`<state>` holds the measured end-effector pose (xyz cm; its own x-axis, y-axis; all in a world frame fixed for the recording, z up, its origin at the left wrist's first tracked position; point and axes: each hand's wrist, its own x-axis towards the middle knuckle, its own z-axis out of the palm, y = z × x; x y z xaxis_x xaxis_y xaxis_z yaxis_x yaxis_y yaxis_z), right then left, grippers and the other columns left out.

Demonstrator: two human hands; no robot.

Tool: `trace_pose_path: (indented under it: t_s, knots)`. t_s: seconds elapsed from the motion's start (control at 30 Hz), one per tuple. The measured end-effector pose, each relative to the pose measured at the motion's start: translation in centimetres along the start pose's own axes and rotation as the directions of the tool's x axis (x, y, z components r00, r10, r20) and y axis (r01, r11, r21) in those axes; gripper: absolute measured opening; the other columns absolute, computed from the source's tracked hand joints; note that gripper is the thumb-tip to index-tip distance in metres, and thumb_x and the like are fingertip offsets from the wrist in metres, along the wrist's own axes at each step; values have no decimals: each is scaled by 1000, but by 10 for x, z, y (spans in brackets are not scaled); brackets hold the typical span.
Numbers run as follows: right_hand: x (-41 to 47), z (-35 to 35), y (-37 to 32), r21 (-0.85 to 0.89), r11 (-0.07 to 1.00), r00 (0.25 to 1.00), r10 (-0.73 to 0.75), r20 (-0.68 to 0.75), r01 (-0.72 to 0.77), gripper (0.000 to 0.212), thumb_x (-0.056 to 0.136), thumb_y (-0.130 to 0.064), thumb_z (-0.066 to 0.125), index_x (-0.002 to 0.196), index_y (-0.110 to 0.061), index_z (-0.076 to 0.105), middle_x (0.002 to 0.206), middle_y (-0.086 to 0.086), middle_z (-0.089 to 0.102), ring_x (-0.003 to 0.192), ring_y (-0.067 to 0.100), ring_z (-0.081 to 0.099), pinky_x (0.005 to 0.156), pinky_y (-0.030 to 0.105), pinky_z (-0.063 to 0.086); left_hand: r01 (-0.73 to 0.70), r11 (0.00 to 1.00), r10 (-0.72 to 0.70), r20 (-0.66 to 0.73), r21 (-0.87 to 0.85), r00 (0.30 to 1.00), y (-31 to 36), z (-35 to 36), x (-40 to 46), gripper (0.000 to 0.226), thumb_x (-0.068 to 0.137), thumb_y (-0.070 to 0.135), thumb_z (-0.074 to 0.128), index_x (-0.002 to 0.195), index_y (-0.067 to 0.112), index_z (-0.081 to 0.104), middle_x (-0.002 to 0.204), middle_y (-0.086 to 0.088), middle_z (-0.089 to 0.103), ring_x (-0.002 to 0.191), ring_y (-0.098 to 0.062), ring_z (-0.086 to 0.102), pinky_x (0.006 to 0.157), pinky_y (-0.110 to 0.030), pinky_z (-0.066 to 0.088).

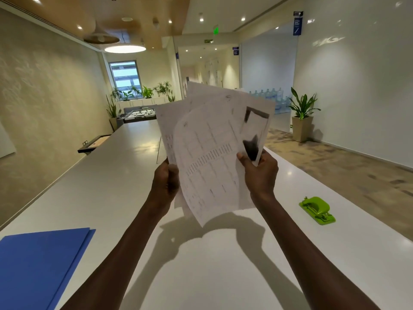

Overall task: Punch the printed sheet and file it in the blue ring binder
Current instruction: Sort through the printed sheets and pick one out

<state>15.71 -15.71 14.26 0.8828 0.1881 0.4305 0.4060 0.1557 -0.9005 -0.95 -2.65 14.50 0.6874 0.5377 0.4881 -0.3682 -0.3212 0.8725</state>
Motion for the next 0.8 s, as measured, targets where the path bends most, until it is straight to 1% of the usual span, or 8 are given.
trace_pose_path:
  t_s: [0.07,0.13,0.2,0.27,0.3,0.37,0.6,0.8]
  knots:
    - [2,-1,1,-8,1000,999,15,-34,-15,34,84,-31,71,109,-9,65,102,1,69,93,21,67,86,40,56,4,999,-6,-38,-32,999,-12,-5,2,41,81,40,52,74,5,31,78,-11,57,70,-4,57,64,-21,48]
    - [3,-2,3,-14,1000,999,17,-40,-17,36,83,-31,72,110,-8,65,106,5,70,95,23,68,87,41,57,-13,999,9,-85,-46,996,-20,-10,3,46,92,43,49,84,0,37,92,-29,46,83,-18,56,72,-30,51]
    - [3,-3,5,-5,1000,1000,23,-21,-23,37,83,-30,72,112,-8,65,107,5,71,95,23,69,86,42,57,22,1000,-20,-91,18,996,-12,-5,7,69,77,66,59,102,2,51,95,-18,63,88,-20,66,71,-28,54]
    - [2,-4,5,9,999,999,33,14,-33,35,84,-31,71,111,-10,65,106,5,71,94,22,69,84,40,58,29,998,-21,-136,52,990,-11,0,12,44,79,49,70,112,21,58,101,6,72,96,-15,70,68,-19,56]
    - [3,-5,6,22,999,999,41,35,-42,33,84,-32,71,109,-11,65,105,4,71,92,22,69,83,40,58,43,997,-30,-173,71,984,-9,3,13,35,83,36,72,114,24,59,105,9,71,99,-14,68,68,-16,55]
    - [2,-6,7,55,996,994,59,91,-64,26,85,-32,69,105,-17,63,100,-1,70,87,18,69,79,37,57,66,994,-45,-238,84,970,-10,0,15,32,83,24,73,113,25,60,109,7,69,101,-14,67,69,-18,55]
    - [5,-8,9,108,994,967,-2,255,-26,19,87,-32,66,103,-24,59,95,-13,68,83,6,68,68,21,56,72,993,-44,-277,91,960,-9,-8,21,32,80,22,77,101,35,57,105,4,69,97,-15,68,79,-34,56]
    - [2,-10,23,182,980,944,14,329,-78,30,82,-29,72,109,-20,63,104,-5,71,90,10,70,73,24,59,91,992,-63,-292,86,954,-12,-7,14,36,75,25,81,103,36,61,103,10,71,90,-5,69,68,-18,54]
